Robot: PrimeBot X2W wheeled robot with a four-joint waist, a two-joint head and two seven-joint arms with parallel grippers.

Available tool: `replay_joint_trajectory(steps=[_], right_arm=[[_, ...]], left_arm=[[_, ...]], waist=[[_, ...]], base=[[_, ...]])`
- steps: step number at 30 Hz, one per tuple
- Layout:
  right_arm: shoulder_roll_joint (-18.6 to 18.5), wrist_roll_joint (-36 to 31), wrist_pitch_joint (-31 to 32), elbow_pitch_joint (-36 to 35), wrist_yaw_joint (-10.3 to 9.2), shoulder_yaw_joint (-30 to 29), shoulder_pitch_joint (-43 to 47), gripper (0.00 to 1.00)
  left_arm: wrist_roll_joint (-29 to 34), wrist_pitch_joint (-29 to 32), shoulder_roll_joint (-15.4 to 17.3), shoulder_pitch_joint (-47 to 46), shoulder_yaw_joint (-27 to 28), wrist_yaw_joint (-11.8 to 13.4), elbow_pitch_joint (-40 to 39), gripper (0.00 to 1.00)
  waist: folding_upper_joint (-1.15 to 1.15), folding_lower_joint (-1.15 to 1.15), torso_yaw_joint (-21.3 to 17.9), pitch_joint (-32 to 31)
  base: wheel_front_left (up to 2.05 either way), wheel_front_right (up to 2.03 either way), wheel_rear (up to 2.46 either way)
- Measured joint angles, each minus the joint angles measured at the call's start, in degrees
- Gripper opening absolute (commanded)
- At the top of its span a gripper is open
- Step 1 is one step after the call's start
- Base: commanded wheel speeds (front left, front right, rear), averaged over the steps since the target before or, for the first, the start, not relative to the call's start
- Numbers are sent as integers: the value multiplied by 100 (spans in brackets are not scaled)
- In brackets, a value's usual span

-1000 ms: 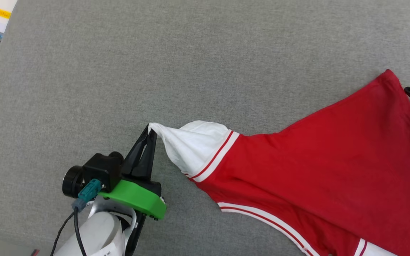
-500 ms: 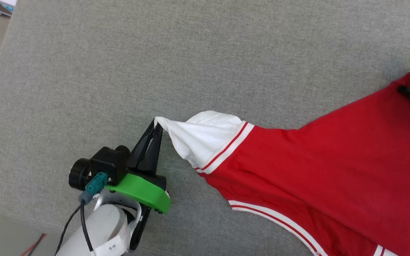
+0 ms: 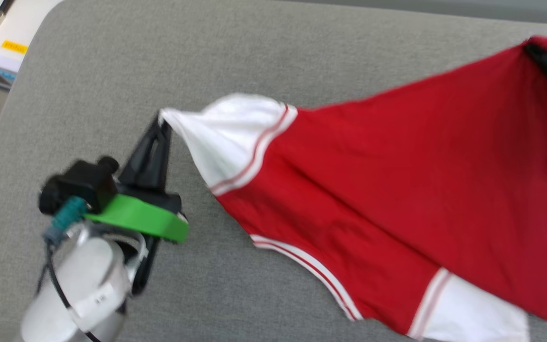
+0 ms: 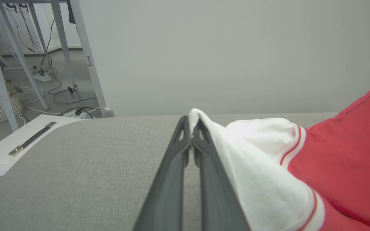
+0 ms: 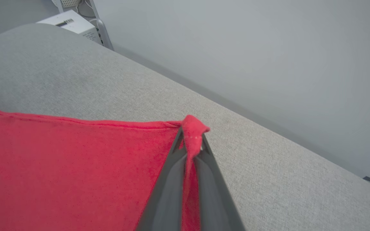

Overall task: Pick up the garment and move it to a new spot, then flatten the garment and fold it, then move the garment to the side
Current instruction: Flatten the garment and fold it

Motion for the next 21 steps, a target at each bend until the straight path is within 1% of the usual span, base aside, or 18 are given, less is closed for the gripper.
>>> replay_joint_trajectory(steps=[4,5,8,11,13,16,21], right_arm=[[54,-141,-424,-221,0,-415,7,0],[82,-187,-490,-268,0,-537,7,0],[205,-371,-611,-441,0,-820,-9,0],[369,-554,-606,-565,0,-988,-140,0],[506,-643,-564,-589,0,-1095,-369,0],[750,-747,-464,-474,0,-1261,-980,0],[990,-1114,-353,1,0,-1344,-2352,0]], left_arm=[[5,210,215,-641,199,-49,-236,0],[12,277,256,-849,227,-94,-260,0],[14,515,293,-1489,287,-203,-344,0],[0,723,299,-2210,333,-342,-322,0],[-64,803,272,-2729,400,-448,-213,0],[-74,929,245,-3688,477,-627,88,0],[-104,1139,134,-5416,482,-913,839,0]], waist=[[0,0,-198,-192],[0,0,-253,-223],[0,0,-410,-266],[0,0,-535,-228],[0,0,-591,-146],[0,0,-667,45],[0,0,-730,481]], base=[[0,0,0],[0,0,0],[0,0,0],[0,0,0],[0,0,0],[0,0,0],[0,0,0]])
